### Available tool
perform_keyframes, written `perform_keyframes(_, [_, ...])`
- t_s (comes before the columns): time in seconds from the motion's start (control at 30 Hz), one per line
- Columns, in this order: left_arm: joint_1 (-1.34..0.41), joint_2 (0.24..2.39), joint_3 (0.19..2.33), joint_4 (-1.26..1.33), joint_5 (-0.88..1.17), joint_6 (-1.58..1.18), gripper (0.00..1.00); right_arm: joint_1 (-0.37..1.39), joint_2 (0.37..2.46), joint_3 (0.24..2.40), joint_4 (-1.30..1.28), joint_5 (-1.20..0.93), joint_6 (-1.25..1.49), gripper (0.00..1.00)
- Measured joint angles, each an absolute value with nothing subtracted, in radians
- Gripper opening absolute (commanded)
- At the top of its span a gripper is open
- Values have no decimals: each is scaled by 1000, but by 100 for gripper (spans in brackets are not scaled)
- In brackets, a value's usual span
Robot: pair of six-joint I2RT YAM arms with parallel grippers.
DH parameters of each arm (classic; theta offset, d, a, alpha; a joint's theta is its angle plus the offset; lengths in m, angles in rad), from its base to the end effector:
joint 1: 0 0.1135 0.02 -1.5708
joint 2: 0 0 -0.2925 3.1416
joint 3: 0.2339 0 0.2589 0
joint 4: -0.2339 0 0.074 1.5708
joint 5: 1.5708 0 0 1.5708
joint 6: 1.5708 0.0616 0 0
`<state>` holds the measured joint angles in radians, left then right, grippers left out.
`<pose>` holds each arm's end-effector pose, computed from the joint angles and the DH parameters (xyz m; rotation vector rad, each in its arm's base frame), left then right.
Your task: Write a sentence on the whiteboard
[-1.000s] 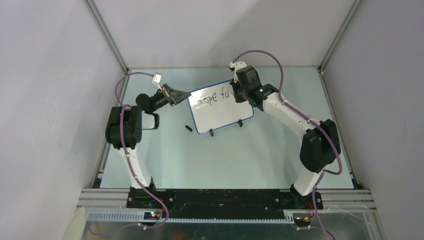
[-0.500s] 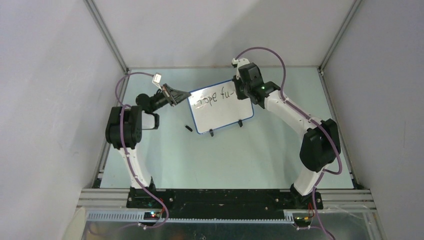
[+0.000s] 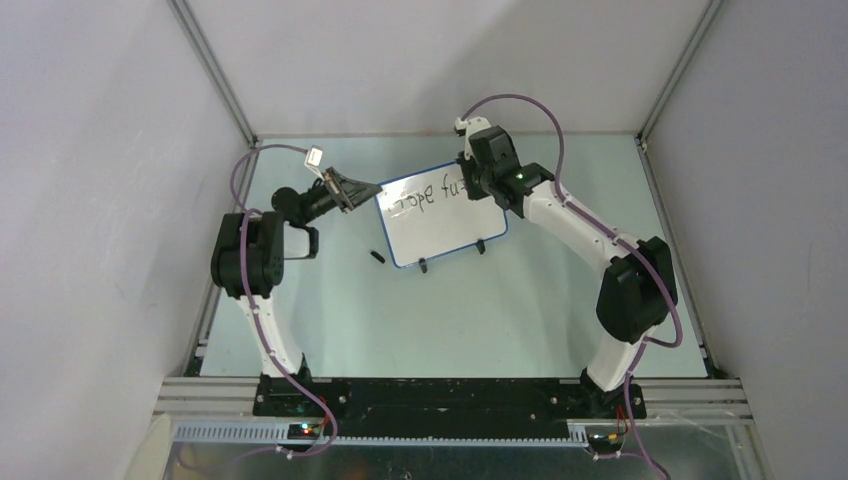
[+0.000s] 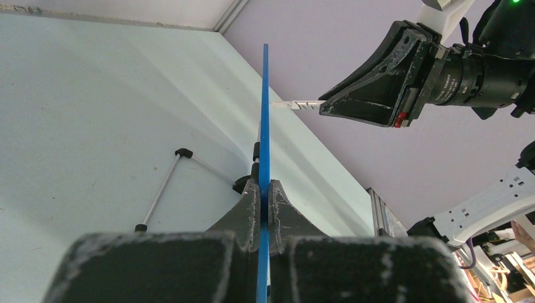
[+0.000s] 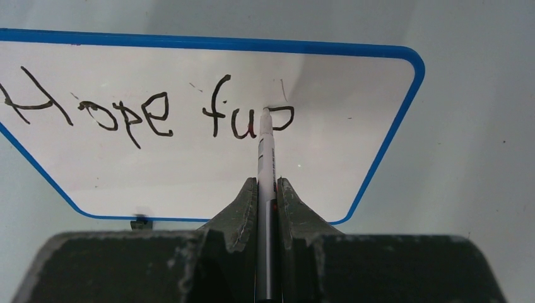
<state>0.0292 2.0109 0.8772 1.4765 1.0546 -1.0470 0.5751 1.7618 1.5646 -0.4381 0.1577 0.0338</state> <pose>0.4053 -0.0418 0.2104 0.2396 1.5603 -1.4601 0.3768 0.2327 0.3302 -0.5036 2.1436 0.1673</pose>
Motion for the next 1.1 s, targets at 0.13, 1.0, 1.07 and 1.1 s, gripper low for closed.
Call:
perform_keyframes(0.13, [29,2011,877,1476,1055,-1047,0,582,1762,1563,-439,158,33,0])
perform_keyframes(1.0, [29,2011,877,1475,1054,-1047,0,570,1753,1511,-451,171,34,0])
perform_keyframes(1.07, [29,2011,877,1475,1054,-1047,0,566,1753,1511,-454,173,34,0])
perform_keyframes(1.1, [29,2011,877,1475,1054,-1047,0,564,1753,1511,-455,173,34,0])
